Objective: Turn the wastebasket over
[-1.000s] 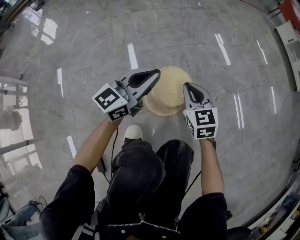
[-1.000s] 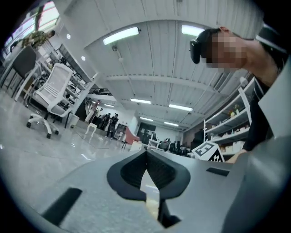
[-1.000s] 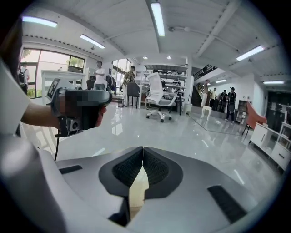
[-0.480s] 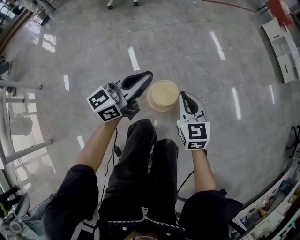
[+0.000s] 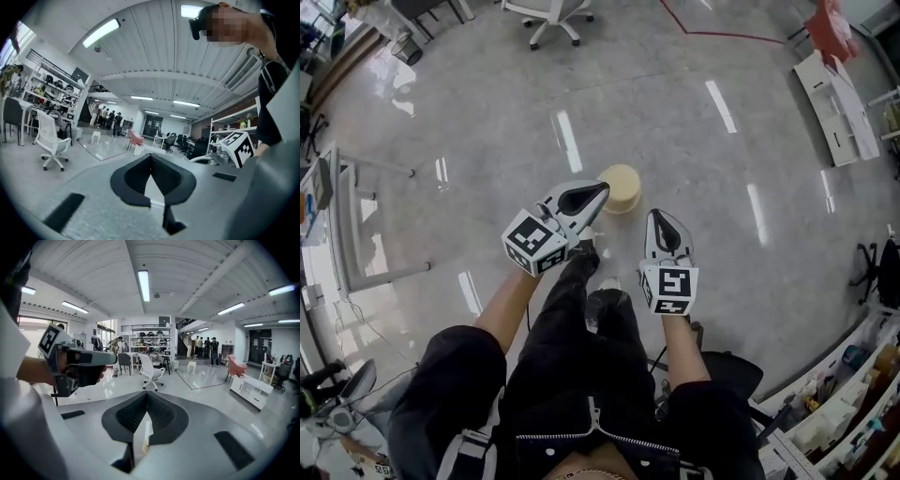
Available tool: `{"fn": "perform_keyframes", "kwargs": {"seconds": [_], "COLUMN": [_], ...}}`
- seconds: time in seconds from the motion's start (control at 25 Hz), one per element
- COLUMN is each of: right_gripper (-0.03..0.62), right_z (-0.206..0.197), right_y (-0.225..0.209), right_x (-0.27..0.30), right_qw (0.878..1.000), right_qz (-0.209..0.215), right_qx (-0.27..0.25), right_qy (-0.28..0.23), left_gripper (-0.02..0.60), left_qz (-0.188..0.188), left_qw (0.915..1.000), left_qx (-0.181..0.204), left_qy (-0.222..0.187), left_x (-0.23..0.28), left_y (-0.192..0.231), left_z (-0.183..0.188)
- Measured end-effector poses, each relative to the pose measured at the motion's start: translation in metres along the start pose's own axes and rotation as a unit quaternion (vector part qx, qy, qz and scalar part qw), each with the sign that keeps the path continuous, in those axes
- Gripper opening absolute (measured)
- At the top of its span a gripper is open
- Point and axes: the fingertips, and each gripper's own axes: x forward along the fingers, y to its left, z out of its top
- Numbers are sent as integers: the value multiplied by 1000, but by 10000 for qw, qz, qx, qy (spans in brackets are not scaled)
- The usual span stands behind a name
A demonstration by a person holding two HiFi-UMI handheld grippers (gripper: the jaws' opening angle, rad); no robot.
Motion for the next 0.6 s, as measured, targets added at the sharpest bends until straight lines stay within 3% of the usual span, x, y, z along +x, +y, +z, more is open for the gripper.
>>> {"fn": "perform_keyframes", "kwargs": {"seconds": [0.28,0.48,0.6], "right_gripper": [11,11,11], "right_z": [13,-2,-9], "right_y": [38,70,95], "right_x": [-81,-118,-135], "right_qw": [9994,9991,9987], "right_qz": [-61,-205,-276], "right_qx": [351,337,395], "right_qy": [23,150,180], "left_gripper": [5,5,5], "left_qz": [384,610,553], "left_qw": [9987,9975,9976], "left_qx": [156,9,9], "left_qy": [304,358,411], "left_x": [-65,-115,-144], "left_y": [-79,-99,-114], "left_z": [6,-14,-24]}}
